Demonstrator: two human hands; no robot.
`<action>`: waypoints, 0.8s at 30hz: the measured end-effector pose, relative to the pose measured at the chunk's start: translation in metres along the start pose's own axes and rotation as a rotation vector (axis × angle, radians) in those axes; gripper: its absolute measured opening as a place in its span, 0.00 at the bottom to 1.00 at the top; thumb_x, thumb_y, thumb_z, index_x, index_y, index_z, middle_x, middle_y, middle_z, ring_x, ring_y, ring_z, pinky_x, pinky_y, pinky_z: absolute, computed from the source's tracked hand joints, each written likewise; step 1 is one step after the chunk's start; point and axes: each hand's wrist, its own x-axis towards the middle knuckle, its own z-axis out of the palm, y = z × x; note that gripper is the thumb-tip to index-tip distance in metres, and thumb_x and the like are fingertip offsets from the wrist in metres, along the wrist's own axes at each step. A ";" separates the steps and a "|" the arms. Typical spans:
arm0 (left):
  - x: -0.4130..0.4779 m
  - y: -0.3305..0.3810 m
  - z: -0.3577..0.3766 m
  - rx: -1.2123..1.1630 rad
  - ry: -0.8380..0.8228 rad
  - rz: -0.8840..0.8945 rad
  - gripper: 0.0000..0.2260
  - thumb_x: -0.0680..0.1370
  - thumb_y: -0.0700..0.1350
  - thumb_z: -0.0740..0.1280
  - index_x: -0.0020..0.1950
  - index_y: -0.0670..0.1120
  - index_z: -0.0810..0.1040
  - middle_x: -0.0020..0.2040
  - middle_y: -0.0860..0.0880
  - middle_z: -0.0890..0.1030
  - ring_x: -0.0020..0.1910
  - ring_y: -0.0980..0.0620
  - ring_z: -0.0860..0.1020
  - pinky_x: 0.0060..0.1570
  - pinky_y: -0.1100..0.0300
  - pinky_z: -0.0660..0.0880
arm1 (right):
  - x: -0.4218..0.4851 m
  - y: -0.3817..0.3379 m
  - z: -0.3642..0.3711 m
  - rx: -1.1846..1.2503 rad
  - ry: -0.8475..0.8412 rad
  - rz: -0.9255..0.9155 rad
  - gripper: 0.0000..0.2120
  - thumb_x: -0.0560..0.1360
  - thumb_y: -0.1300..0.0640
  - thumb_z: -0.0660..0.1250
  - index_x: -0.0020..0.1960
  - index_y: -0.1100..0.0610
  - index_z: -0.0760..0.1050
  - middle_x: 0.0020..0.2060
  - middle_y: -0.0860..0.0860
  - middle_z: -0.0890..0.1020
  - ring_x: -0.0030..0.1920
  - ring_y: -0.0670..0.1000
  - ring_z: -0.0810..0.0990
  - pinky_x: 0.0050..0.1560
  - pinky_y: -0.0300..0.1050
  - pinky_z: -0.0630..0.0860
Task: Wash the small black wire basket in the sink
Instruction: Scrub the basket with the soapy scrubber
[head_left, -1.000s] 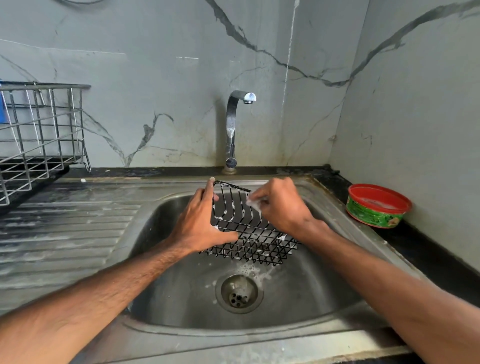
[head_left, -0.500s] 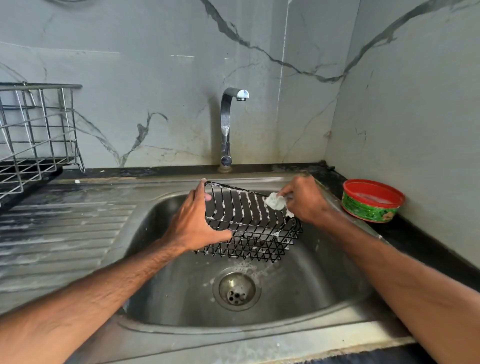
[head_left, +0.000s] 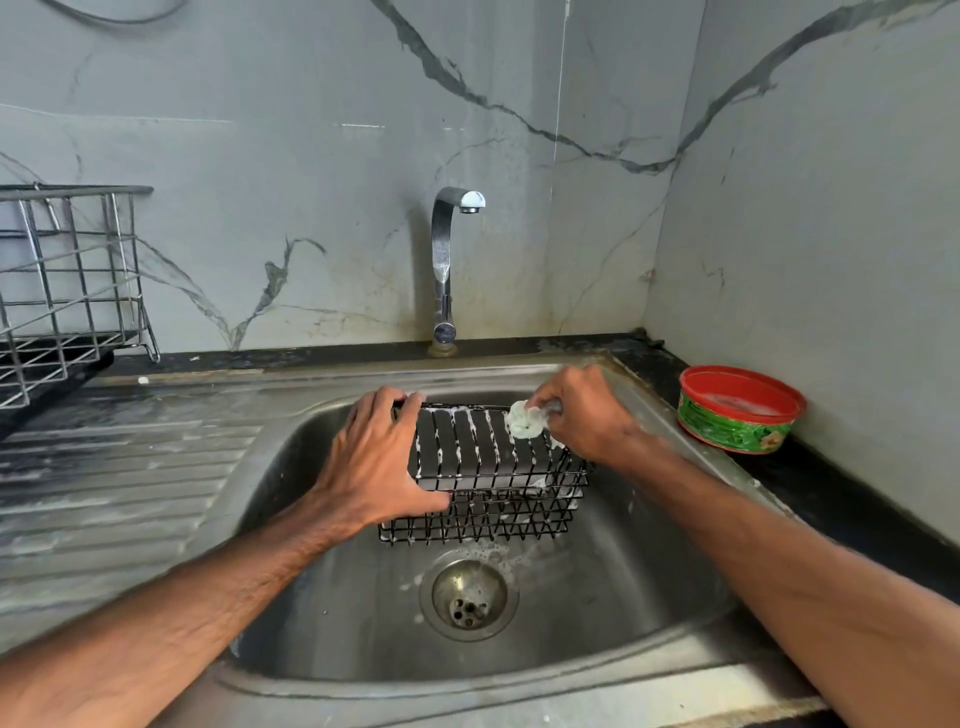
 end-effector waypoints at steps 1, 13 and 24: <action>0.001 -0.002 0.003 0.029 -0.005 0.007 0.58 0.54 0.74 0.73 0.76 0.41 0.71 0.68 0.41 0.72 0.65 0.43 0.73 0.63 0.45 0.79 | 0.000 0.000 0.000 0.011 -0.006 0.002 0.14 0.76 0.72 0.67 0.56 0.59 0.84 0.55 0.55 0.85 0.44 0.47 0.84 0.40 0.33 0.81; 0.002 -0.002 0.012 0.043 -0.146 -0.006 0.58 0.61 0.71 0.77 0.81 0.42 0.60 0.74 0.43 0.66 0.71 0.47 0.67 0.70 0.51 0.73 | -0.003 -0.003 0.001 0.176 0.029 0.073 0.13 0.75 0.72 0.69 0.53 0.59 0.85 0.41 0.51 0.85 0.26 0.40 0.75 0.25 0.29 0.70; 0.014 0.017 0.008 0.017 -0.329 0.119 0.58 0.69 0.58 0.79 0.84 0.38 0.46 0.77 0.41 0.60 0.77 0.44 0.60 0.81 0.51 0.58 | -0.001 -0.002 0.000 0.174 0.024 0.084 0.14 0.75 0.73 0.68 0.54 0.59 0.84 0.47 0.53 0.86 0.28 0.40 0.75 0.24 0.26 0.68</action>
